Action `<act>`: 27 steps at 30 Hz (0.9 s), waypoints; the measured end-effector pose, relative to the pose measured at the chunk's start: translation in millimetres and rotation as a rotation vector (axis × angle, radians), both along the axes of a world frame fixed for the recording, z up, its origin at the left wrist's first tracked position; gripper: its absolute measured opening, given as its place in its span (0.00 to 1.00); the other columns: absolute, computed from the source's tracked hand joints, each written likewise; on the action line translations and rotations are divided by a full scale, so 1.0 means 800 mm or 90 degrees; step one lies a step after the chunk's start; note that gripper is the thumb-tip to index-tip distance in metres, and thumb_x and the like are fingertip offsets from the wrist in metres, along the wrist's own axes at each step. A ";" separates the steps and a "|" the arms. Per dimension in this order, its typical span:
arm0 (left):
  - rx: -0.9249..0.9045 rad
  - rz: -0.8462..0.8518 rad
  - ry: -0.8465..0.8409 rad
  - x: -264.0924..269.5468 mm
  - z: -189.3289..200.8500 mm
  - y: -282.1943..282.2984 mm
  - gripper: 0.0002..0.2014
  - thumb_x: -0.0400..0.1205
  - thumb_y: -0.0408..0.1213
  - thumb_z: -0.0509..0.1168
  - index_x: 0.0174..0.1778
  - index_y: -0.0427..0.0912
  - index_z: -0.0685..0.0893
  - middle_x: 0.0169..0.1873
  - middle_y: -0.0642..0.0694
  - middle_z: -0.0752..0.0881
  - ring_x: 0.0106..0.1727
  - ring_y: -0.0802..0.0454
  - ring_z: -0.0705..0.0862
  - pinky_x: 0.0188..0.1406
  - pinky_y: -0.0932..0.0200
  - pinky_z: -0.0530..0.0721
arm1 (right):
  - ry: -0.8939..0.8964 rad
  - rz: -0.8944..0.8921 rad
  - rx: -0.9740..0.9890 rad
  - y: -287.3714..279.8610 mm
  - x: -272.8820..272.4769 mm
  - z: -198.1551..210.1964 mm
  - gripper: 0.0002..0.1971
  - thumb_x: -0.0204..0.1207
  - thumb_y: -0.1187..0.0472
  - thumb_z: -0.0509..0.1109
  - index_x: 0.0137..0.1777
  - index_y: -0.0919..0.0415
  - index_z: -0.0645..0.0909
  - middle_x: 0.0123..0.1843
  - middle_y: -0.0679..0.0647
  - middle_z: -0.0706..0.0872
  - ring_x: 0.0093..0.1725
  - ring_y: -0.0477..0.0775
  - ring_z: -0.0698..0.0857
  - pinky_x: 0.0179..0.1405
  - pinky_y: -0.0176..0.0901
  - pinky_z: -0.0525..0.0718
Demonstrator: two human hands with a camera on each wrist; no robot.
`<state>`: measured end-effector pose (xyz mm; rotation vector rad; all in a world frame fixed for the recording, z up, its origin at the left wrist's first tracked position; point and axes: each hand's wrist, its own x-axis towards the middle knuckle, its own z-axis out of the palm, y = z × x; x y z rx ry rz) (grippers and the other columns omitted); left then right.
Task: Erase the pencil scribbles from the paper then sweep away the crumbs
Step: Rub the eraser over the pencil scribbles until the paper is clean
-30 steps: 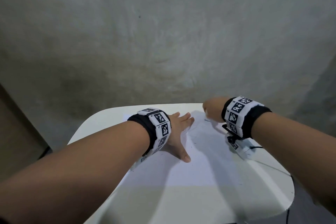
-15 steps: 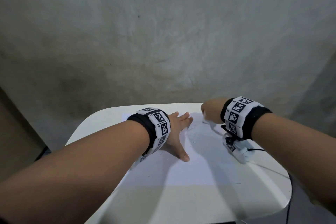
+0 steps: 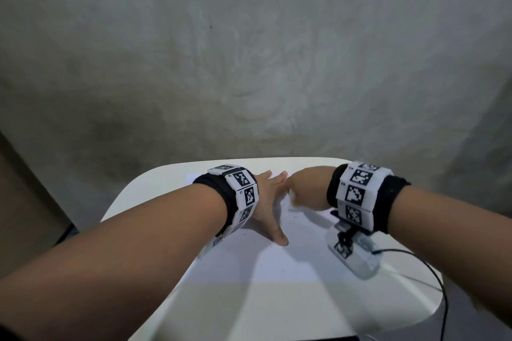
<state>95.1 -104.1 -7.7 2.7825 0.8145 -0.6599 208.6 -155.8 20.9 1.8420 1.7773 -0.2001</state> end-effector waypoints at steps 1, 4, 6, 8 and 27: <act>0.009 -0.008 0.012 0.000 0.000 0.000 0.65 0.65 0.71 0.71 0.83 0.56 0.31 0.84 0.56 0.35 0.85 0.47 0.36 0.81 0.38 0.46 | -0.002 -0.022 0.007 0.005 0.014 -0.003 0.15 0.83 0.60 0.62 0.66 0.62 0.80 0.60 0.56 0.85 0.57 0.58 0.84 0.53 0.46 0.78; 0.022 -0.010 0.027 0.000 -0.002 0.001 0.64 0.65 0.72 0.70 0.83 0.55 0.32 0.84 0.56 0.33 0.85 0.47 0.36 0.81 0.37 0.47 | -0.063 -0.051 0.039 0.016 0.043 -0.021 0.08 0.75 0.54 0.71 0.53 0.47 0.79 0.45 0.45 0.81 0.50 0.57 0.84 0.44 0.46 0.80; 0.010 -0.004 0.007 0.002 0.000 -0.001 0.64 0.65 0.69 0.73 0.83 0.56 0.32 0.84 0.54 0.34 0.85 0.46 0.36 0.81 0.38 0.46 | -0.004 -0.020 0.031 0.005 0.027 -0.023 0.15 0.76 0.52 0.72 0.62 0.45 0.78 0.52 0.49 0.83 0.56 0.59 0.84 0.46 0.47 0.76; 0.002 -0.001 -0.007 0.002 0.001 -0.001 0.64 0.65 0.68 0.74 0.83 0.58 0.32 0.84 0.54 0.34 0.85 0.46 0.36 0.81 0.39 0.46 | -0.012 -0.009 -0.038 -0.004 0.006 -0.012 0.20 0.83 0.57 0.62 0.74 0.59 0.74 0.64 0.59 0.82 0.57 0.56 0.80 0.51 0.47 0.73; 0.006 0.015 -0.006 0.001 -0.004 0.001 0.65 0.63 0.70 0.73 0.84 0.57 0.35 0.85 0.53 0.38 0.85 0.47 0.38 0.81 0.40 0.47 | -0.031 0.068 -0.036 -0.010 -0.013 0.011 0.17 0.84 0.61 0.60 0.71 0.63 0.76 0.61 0.58 0.84 0.63 0.59 0.81 0.64 0.47 0.76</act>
